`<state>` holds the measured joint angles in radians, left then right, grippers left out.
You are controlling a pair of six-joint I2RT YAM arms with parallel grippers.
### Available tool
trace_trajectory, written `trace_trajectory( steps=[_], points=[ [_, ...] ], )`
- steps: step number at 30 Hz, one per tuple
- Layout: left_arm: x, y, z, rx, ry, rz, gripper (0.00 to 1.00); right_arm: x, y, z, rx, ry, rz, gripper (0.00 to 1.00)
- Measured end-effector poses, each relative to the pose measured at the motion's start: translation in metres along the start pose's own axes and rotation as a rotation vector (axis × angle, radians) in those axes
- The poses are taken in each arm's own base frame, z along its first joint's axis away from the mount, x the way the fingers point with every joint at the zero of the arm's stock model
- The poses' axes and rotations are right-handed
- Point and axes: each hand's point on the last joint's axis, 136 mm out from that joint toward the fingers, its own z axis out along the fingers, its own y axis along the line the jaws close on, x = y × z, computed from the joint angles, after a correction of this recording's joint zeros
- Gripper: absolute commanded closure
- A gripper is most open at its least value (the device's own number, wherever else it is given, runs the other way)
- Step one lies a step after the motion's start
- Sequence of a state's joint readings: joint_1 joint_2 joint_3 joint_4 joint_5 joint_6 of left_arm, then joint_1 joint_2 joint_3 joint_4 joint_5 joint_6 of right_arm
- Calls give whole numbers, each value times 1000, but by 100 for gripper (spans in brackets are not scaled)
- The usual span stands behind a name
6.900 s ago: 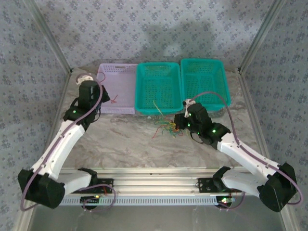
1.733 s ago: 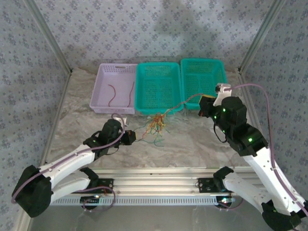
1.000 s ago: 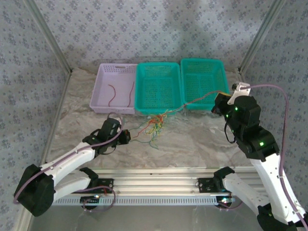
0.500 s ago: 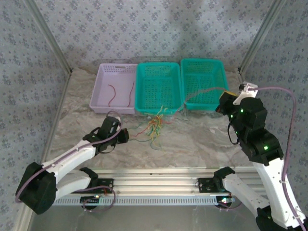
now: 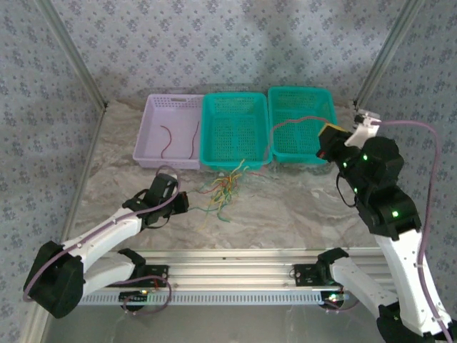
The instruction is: Untangle the cables
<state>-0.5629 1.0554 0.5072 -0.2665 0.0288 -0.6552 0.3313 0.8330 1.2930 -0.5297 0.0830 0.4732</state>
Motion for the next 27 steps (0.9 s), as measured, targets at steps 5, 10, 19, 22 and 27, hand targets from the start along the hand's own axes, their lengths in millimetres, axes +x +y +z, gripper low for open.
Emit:
trace_trajectory(
  steps=[5, 10, 19, 22, 27],
  points=[
    [-5, -5, -5, 20, -22, 4, 100, 0, 42, 39, -151, 101, 13, 100],
    [-5, -17, -12, 56, -41, 34, 100, 14, 115, 75, -326, 200, -56, 100],
    [-9, -28, -23, 85, -91, 60, 100, 47, 194, 144, -445, 292, -169, 100],
    [-10, -30, -24, 89, -99, 65, 100, 57, 216, 168, -476, 309, -193, 100],
    [-11, -34, -25, 101, -110, 74, 100, 75, 241, 204, -506, 332, -211, 100]
  ],
)
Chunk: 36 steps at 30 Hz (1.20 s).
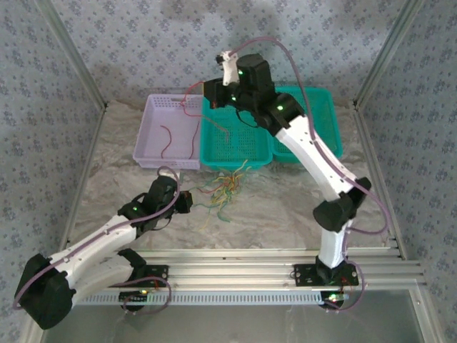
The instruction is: Untangle the cables
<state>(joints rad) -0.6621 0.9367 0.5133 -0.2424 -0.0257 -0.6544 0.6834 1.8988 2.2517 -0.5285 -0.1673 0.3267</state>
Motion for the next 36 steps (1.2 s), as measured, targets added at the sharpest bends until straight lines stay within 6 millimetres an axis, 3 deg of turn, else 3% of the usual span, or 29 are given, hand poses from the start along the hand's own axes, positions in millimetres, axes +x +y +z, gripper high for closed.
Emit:
trace_trajectory(
  steps=[7, 19, 24, 27, 30, 36],
  points=[
    [-1, -3, 0, 6, -8, 8, 100, 10, -11, 64, -24, 27, -2, 100],
    [-3, -6, -4, 17, -23, 13, 100, 99, -50, 142, -3, 191, 30, 100],
    [-2, -7, -4, 20, -21, 17, 100, 150, -74, 172, 39, 274, 18, 100],
    [-2, -8, -4, 20, -21, 17, 100, 178, -83, 184, 64, 324, 8, 100],
    [-2, -8, -4, 20, -20, 18, 100, 194, -86, 186, 73, 364, 7, 100],
    [-1, -7, -3, 14, -18, 18, 100, 196, -84, 185, 71, 376, 6, 82]
  ],
)
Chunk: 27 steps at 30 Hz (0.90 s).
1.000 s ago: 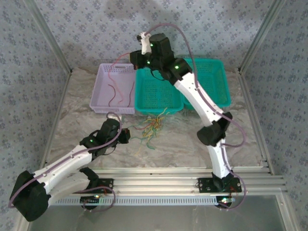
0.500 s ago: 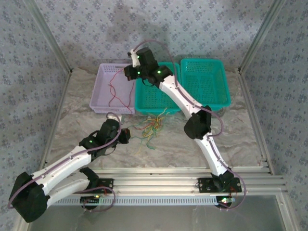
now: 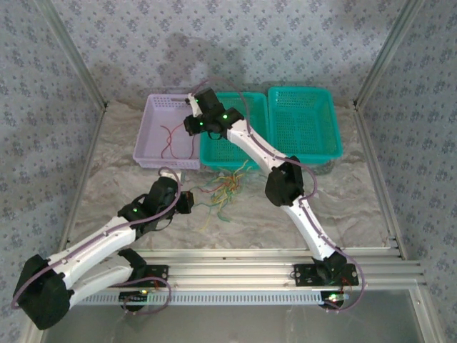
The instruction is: Untangle the cables
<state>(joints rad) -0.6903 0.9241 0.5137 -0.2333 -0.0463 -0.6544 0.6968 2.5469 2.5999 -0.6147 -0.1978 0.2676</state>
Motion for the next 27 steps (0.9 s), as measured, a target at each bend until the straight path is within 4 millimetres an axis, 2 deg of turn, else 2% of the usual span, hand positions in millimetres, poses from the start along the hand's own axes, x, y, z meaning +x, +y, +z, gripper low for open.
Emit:
trace_trajectory(
  steps=[4, 9, 16, 19, 22, 23, 25, 27],
  points=[
    [0, 0, 0, -1, 1, 0, 100, 0, 0, 0, -1, 1, -6, 75],
    [0, 0, 0, -2, 1, 0, 100, 1, 1, 0, -6, 6, -13, 52],
    [0, 1, 0, -8, -2, 0, 100, 2, 2, -1, -8, 12, -20, 33],
    [0, 1, 0, -7, -3, 0, 100, -3, 6, -9, -13, 5, -28, 25],
    [0, 1, 0, -7, -3, 0, 100, -19, 16, -34, -14, -22, -45, 21],
    [-1, 1, 0, -7, -4, 0, 100, -28, 20, -48, -11, -40, -52, 20],
    [-1, 1, -1, -5, -5, 1, 100, -43, 28, -80, -5, -75, -69, 17],
    [-2, 0, -2, -3, -11, 2, 100, -59, 38, -125, 5, -122, -83, 15]
  ],
)
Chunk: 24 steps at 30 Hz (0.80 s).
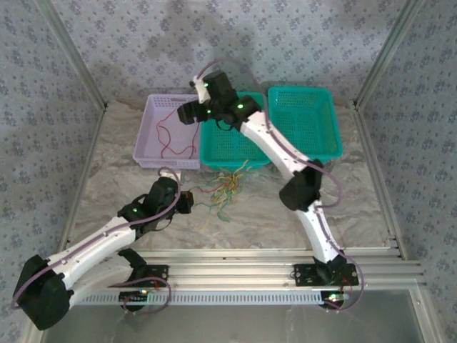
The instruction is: Untangle the cables
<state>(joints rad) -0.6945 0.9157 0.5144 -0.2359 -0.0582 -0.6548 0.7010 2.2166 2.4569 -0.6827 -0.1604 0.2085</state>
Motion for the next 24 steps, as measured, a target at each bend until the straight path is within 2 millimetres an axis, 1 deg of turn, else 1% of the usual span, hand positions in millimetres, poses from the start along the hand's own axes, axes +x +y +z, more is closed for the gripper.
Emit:
trace_trajectory(
  steps=[2, 3, 4, 6, 8, 9, 10, 11, 13, 15, 18, 19, 21, 22, 24],
  points=[
    [-2, -1, -1, 4, -8, 1, 100, -11, 5, -40, 11, -36, -12, 14],
    [-4, -3, -3, 7, -13, 0, 100, -12, 6, -64, 24, -54, -14, 13],
    [-6, -4, -4, 11, -19, 0, 100, -13, 8, -81, 28, -73, -19, 13],
    [-11, -7, -7, 19, -35, -1, 100, -4, 9, -118, 44, -104, -23, 12],
    [-14, -8, -9, 24, -47, -2, 100, 14, 7, -142, 58, -112, -23, 11],
    [-15, -10, -10, 28, -51, -2, 100, 26, 5, -150, 63, -111, -21, 10],
    [-17, -10, -10, 30, -54, -3, 100, 39, 3, -155, 67, -104, -18, 10],
    [-18, -11, -11, 32, -57, -2, 100, 57, 1, -159, 72, -85, -8, 10],
    [-19, -12, -11, 34, -59, -3, 100, 93, -3, -160, 75, -41, 10, 9],
    [-18, -12, -11, 34, -59, -3, 100, 130, -7, -155, 76, 12, 32, 9],
    [-18, -12, -11, 34, -58, 0, 100, 190, -12, -141, 80, 111, 74, 9],
    [-19, -12, -11, 36, -58, 1, 100, 207, -13, -136, 82, 140, 85, 9],
    [-21, -14, -12, 39, -59, 2, 100, 232, -13, -130, 82, 183, 101, 9],
    [-23, -16, -12, 41, -62, 4, 100, 240, -11, -127, 78, 193, 106, 9],
    [-26, -19, -13, 49, -65, 4, 100, 243, -6, -124, 72, 189, 111, 9]
  ],
)
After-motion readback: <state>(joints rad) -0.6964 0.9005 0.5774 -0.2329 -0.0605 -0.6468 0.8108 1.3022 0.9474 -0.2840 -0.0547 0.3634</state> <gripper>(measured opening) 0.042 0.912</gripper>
